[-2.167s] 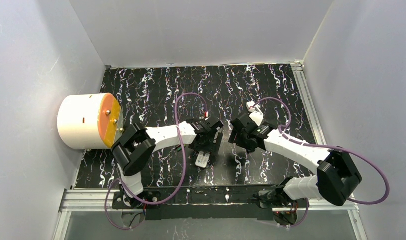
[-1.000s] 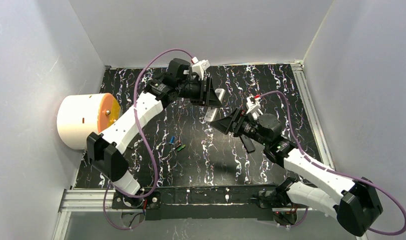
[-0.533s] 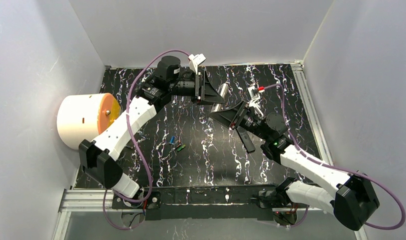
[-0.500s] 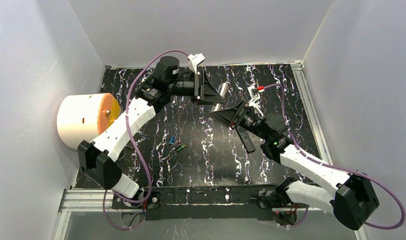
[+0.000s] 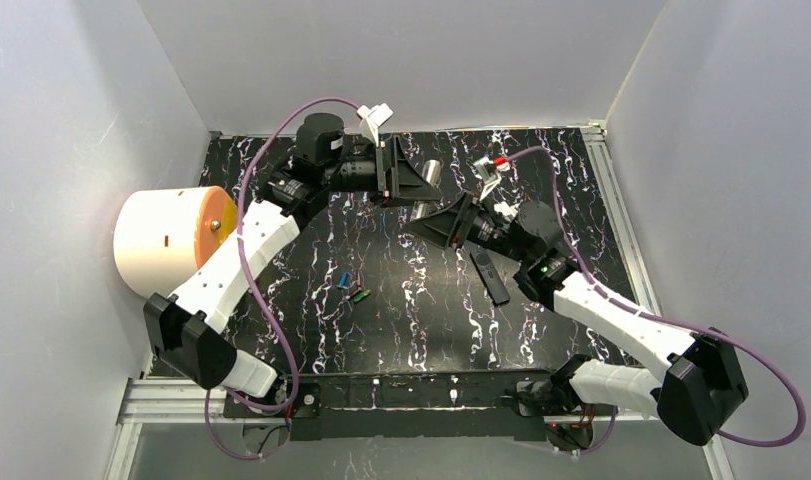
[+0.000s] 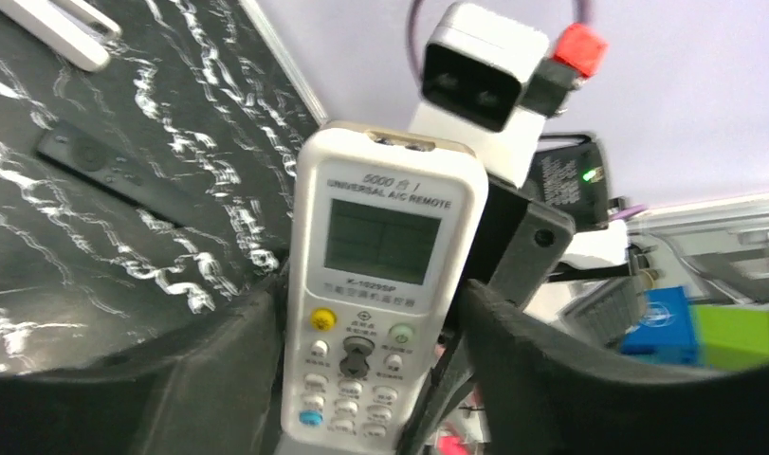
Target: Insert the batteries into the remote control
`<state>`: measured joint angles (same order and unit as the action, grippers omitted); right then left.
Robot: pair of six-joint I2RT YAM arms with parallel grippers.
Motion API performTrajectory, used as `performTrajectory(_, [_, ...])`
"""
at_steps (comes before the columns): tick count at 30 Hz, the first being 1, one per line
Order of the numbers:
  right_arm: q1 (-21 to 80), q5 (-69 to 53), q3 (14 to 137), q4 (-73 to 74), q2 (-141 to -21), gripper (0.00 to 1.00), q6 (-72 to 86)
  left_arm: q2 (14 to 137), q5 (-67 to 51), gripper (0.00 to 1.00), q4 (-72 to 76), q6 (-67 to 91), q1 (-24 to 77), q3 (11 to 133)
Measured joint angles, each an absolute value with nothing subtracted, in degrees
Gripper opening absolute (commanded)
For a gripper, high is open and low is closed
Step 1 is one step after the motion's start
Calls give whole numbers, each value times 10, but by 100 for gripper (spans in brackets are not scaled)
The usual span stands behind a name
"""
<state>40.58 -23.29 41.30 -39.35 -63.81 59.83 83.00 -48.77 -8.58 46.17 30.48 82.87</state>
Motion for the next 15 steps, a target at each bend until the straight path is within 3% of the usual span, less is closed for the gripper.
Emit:
performTrajectory(2, [406, -242, 448, -326, -647, 17, 525, 830, -472, 92, -135, 444, 300, 852])
performTrajectory(4, [406, -242, 484, -254, -658, 12, 449, 829, -460, 93, -181, 421, 295, 877])
performTrajectory(15, [439, -145, 542, 2, -700, 9, 140, 815, -426, 92, -370, 333, 231, 924])
